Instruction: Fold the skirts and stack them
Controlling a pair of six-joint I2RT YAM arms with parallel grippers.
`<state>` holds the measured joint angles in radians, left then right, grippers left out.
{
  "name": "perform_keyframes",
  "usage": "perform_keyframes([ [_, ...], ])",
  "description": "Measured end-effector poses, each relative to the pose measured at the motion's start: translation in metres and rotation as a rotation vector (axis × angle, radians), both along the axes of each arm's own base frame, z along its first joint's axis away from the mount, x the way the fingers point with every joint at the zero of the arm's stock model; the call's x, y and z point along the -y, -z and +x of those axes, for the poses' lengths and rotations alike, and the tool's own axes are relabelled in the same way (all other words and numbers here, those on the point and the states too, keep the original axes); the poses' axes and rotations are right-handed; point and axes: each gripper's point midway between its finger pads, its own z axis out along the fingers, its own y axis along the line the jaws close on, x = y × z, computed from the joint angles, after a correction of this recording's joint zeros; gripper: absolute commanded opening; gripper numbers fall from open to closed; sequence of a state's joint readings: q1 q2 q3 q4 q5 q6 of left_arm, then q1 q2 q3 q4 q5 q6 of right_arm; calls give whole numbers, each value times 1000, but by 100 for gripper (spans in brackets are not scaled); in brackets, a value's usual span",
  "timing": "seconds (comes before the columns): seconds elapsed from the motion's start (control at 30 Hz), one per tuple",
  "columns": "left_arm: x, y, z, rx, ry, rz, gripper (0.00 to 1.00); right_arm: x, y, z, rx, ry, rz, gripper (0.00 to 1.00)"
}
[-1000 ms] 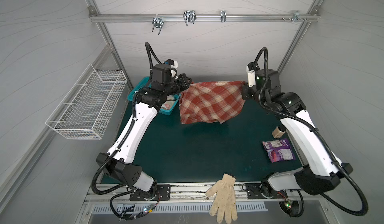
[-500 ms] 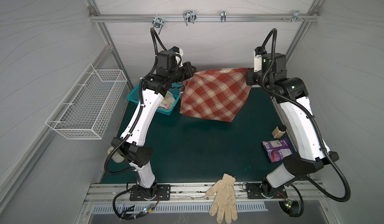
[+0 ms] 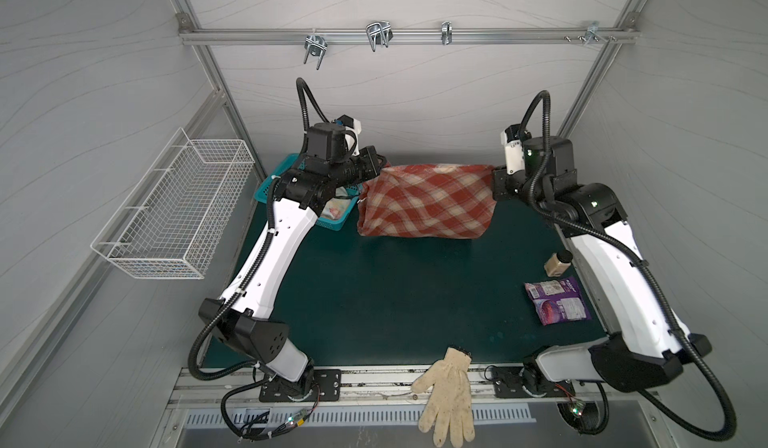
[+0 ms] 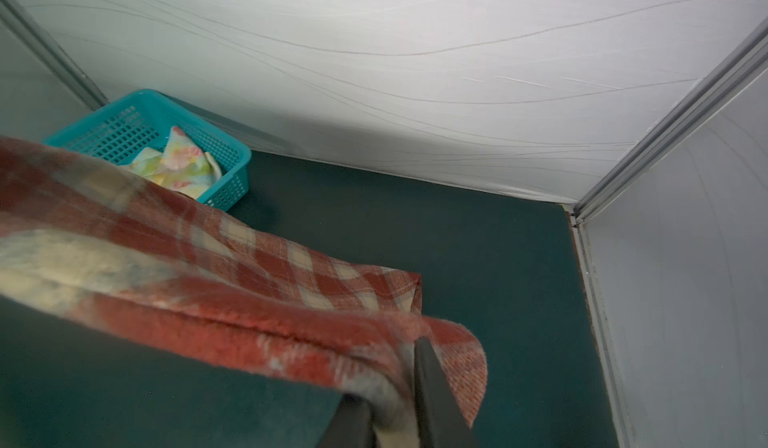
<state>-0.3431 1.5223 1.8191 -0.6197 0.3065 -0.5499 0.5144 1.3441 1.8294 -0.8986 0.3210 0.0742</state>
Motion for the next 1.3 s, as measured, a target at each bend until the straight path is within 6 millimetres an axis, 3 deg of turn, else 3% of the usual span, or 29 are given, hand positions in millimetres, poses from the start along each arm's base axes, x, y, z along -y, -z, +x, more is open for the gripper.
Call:
perform_keyframes([
  [0.23, -11, 8, -29, -4, -4, 4, 0, 4, 11, -17, -20, 0, 36, 19],
  [0.43, -14, 26, -32, -39, -8, 17, 0, 11, 26, -7, -55, 26, 42, 17],
  [0.57, -7, 35, -16, -61, -3, 19, 0, 26, 27, 15, -56, 85, 52, 15],
  [0.73, 17, 44, 37, -89, 20, 8, 0, 28, 16, 54, -47, 112, 74, 16],
  [0.87, 37, 43, 86, -84, 34, -6, 0, 21, 8, 73, -37, 107, 109, 40],
  [1.0, 57, 32, 126, -46, 53, -48, 0, 17, 12, 75, -39, 97, 135, 85],
  [1.07, 66, 23, 140, -16, 67, -85, 0, 15, 23, 73, -54, 86, 139, 99],
  [1.3, 87, 30, 140, -36, 112, -152, 0, -1, 82, 59, -153, 8, 185, 99],
])
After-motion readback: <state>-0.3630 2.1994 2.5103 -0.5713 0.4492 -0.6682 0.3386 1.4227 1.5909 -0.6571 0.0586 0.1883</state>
